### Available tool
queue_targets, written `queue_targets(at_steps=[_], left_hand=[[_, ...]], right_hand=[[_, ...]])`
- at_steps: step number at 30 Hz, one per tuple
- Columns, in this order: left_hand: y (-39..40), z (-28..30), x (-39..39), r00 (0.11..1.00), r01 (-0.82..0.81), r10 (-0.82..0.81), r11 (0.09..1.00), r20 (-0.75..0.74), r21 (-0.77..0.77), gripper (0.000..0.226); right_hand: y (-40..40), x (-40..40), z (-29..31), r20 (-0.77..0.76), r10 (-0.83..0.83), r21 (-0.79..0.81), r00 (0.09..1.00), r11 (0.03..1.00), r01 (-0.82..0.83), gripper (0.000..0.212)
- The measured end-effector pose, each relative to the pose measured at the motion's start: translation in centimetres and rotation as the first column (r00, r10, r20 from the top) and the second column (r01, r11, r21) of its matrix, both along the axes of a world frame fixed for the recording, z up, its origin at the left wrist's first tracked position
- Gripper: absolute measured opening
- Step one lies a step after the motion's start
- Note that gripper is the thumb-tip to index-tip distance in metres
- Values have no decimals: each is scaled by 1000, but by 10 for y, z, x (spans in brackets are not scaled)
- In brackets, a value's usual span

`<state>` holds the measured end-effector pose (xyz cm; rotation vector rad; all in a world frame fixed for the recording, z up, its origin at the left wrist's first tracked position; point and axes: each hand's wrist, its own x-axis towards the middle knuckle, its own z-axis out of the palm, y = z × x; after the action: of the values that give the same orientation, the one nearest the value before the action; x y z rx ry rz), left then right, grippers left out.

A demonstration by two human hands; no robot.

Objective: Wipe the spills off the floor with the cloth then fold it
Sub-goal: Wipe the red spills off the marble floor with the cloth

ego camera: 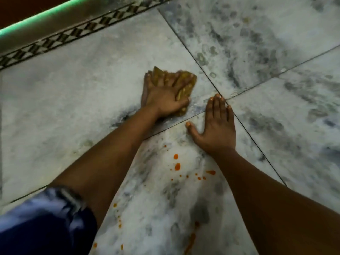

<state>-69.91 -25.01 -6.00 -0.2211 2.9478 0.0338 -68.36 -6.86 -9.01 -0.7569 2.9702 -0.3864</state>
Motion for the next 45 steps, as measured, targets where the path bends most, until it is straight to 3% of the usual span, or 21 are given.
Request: queue_targets(at_steps=[2, 4, 6, 9, 15, 18, 22, 26, 28, 32, 35, 38, 41, 45], left_hand=[[-6, 1, 36, 993, 104, -103, 994, -53, 25, 77], [-25, 5, 78, 986, 112, -97, 987, -132, 113, 81], [-46, 13, 112, 981, -36, 71, 981, -179, 189, 85], [-58, 29, 131, 944, -267, 307, 925, -119, 269, 80], [-34, 58, 188, 873, -352, 466, 806, -143, 475, 72], [-30, 87, 243, 842, -376, 519, 762, -150, 527, 74], [-33, 127, 336, 826, -430, 549, 759, -125, 489, 75], [-23, 139, 424, 751, -544, 656, 677, -72, 496, 73], [-19, 132, 449, 723, -603, 690, 652, -31, 460, 74], [-12, 107, 478, 584, -745, 812, 528, 16, 407, 63], [8, 80, 489, 559, -784, 829, 540, -29, 308, 68], [37, 40, 500, 519, -827, 851, 523, -77, 206, 83], [33, 13, 503, 524, -834, 843, 537, -124, 127, 74], [-12, 6, 478, 476, -865, 870, 489, -127, 110, 63]], right_hand=[[-1, 3, 2, -3, 5, -9, 1000, 1000, -5, 98], [-1, 3, 2, 13, 8, 22, 1000, 1000, -9, 99], [0, 2, 2, 20, 10, 43, 1000, 999, -11, 101], [1, 2, 8, 82, 9, 73, 997, 997, -15, 102], [14, 8, 36, 366, 89, -44, 926, 996, -79, 83], [26, 43, 46, 284, 160, -68, 945, 987, -147, 77], [22, 121, 57, 240, 298, -66, 924, 955, -290, 84], [18, 197, 58, 274, 457, -38, 847, 885, -465, 84], [18, 223, 55, 276, 505, -2, 818, 851, -525, 94], [21, 254, 48, 308, 523, 71, 795, 820, -567, 121], [23, 254, 44, 292, 558, 134, 777, 781, -611, 135], [17, 245, 40, 260, 575, 173, 776, 763, -623, 134], [8, 243, 29, 253, 564, 160, 786, 777, -609, 129], [8, 246, 17, 199, 582, 122, 788, 783, -610, 108]])
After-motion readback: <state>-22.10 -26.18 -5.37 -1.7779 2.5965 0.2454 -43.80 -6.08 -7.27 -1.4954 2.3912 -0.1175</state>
